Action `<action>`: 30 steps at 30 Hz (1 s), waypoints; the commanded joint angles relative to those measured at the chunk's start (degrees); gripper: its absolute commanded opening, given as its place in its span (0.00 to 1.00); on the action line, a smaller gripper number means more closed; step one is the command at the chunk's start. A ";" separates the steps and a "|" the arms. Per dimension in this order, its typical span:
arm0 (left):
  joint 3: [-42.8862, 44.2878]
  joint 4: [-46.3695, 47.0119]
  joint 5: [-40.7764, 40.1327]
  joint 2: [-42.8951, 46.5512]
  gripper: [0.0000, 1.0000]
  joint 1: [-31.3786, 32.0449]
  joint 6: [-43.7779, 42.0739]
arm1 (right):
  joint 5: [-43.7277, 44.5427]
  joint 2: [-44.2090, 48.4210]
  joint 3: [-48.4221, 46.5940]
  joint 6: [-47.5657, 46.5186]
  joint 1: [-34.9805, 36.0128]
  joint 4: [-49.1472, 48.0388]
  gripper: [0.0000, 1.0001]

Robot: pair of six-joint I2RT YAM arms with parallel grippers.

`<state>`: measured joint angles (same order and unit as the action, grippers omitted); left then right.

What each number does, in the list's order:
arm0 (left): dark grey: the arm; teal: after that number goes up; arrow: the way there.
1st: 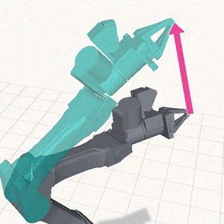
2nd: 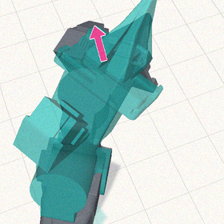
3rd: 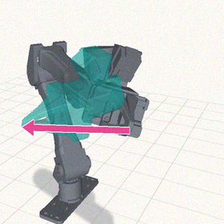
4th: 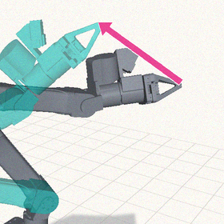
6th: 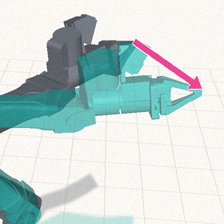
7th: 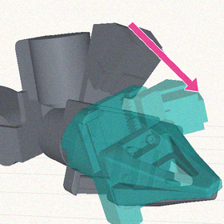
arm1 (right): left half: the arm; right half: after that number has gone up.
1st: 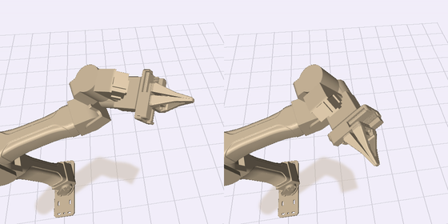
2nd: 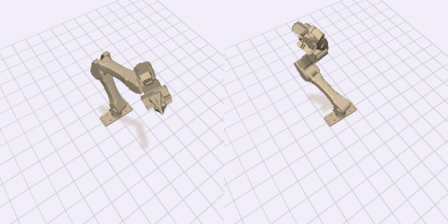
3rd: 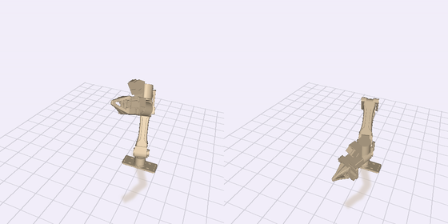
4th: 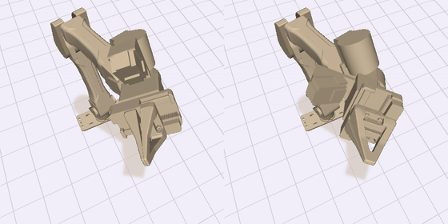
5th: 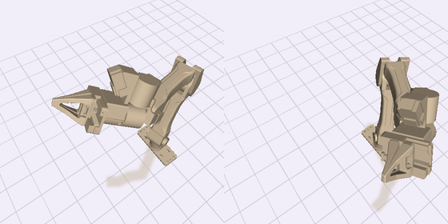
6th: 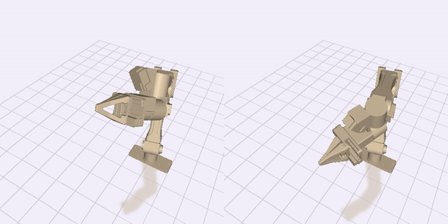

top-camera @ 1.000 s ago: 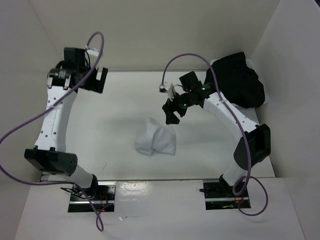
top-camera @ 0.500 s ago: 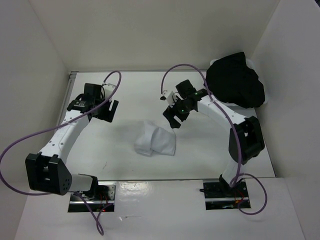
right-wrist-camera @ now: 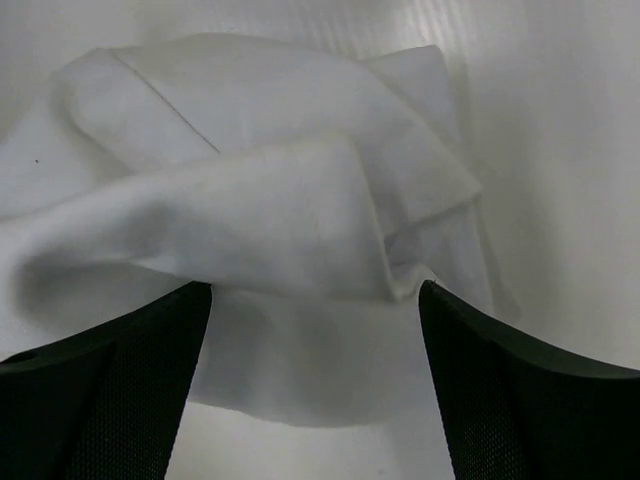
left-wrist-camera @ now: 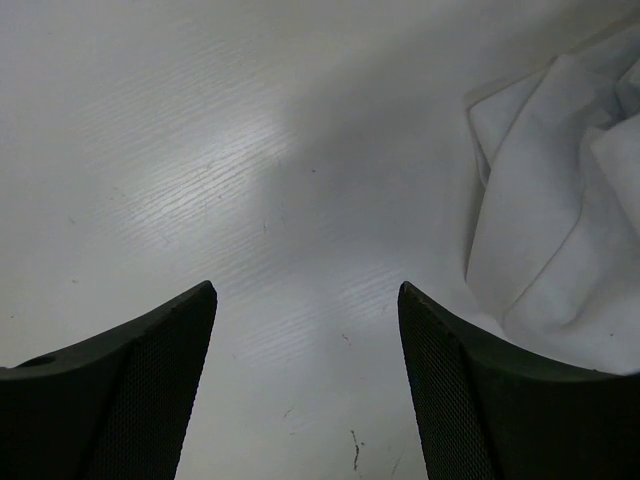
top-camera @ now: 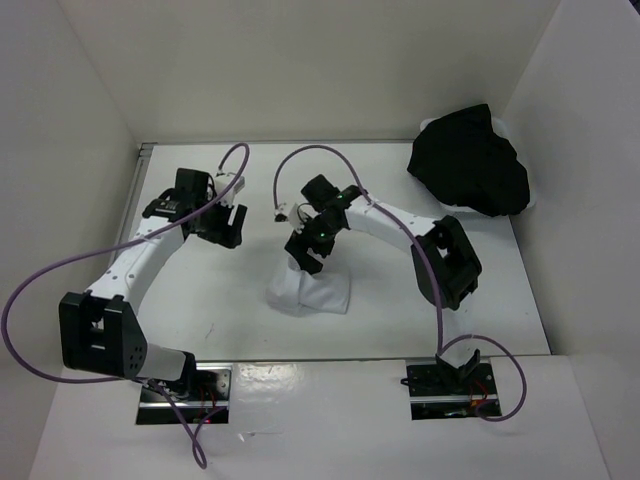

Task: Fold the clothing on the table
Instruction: Flatten the skirt out

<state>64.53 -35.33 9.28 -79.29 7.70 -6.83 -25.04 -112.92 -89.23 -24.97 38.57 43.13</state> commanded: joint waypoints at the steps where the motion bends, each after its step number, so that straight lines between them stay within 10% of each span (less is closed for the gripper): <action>1: -0.37 0.61 2.50 -1.04 0.80 0.12 0.77 | -3.18 -2.56 -1.91 0.45 1.33 1.60 0.88; 5: -0.37 0.61 3.03 -1.57 0.80 0.12 0.77 | -3.88 -4.67 -1.91 -0.08 1.34 1.60 0.76; 11: -0.37 1.14 4.69 -3.85 0.77 0.12 0.77 | -1.86 -6.70 -2.44 1.24 1.34 0.99 0.02; 30: 4.19 1.14 9.26 -9.22 0.71 0.12 0.77 | 27.85 -0.20 -21.32 4.05 -5.70 -0.16 0.00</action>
<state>65.41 -35.14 15.42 -87.44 7.70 -6.83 -3.14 -119.26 -104.49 -21.82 33.78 43.33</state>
